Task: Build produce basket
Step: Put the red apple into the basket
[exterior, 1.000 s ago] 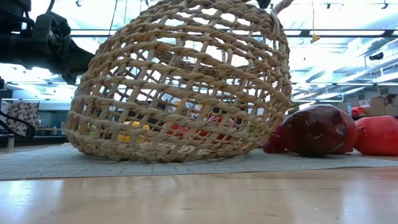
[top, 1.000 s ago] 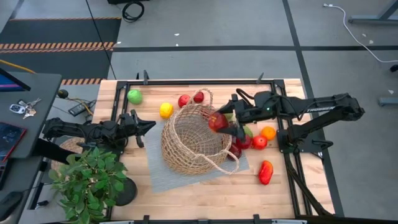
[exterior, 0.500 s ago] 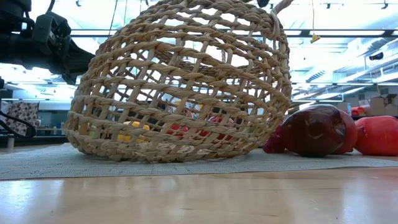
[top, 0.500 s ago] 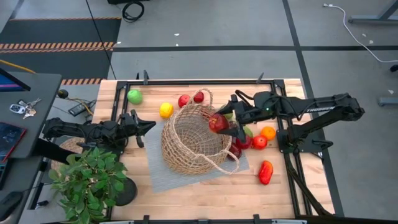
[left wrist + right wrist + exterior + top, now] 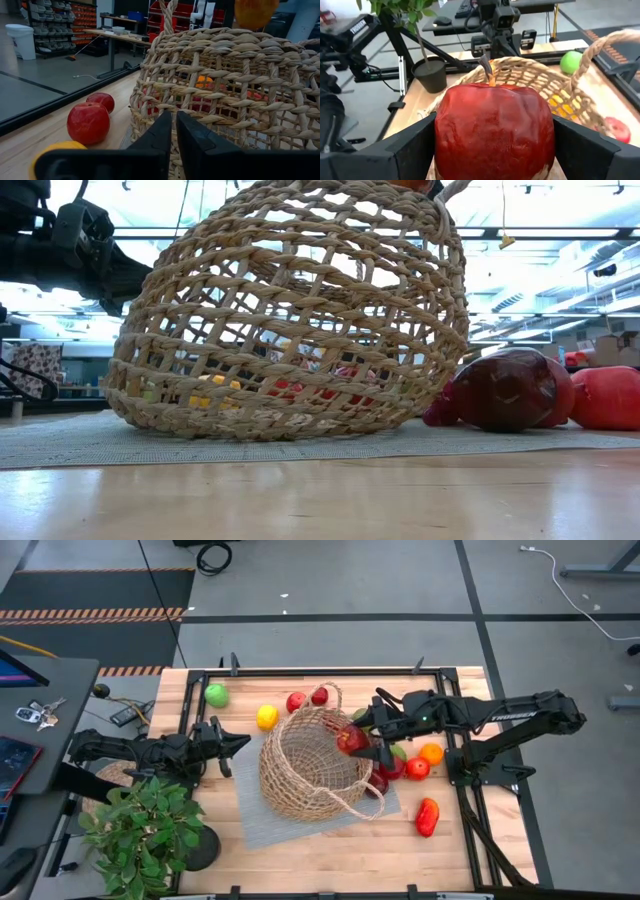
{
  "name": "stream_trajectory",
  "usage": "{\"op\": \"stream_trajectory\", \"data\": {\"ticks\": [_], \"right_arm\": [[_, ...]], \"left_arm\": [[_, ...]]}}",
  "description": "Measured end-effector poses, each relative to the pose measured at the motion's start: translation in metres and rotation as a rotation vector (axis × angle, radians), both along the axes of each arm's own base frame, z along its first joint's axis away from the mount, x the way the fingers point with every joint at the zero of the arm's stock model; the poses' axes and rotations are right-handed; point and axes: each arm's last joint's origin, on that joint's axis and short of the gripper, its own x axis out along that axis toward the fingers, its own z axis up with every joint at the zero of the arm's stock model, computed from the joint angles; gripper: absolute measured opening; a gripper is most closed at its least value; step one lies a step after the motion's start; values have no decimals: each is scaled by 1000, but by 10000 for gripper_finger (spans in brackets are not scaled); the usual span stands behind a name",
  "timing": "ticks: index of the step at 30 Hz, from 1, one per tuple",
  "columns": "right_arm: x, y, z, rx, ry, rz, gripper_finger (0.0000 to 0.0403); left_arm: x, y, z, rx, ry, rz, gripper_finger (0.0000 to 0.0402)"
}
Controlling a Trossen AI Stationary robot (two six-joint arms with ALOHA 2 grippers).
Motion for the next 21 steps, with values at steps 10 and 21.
{"op": "stream_trajectory", "data": {"ticks": [10,21], "right_arm": [[7,1,-7,47,20,-15,356],[7,1,-7,63,26,-21,355]], "left_arm": [[0,0,0,0,-1,0,40],[0,0,0,0,0,0,36]]}}
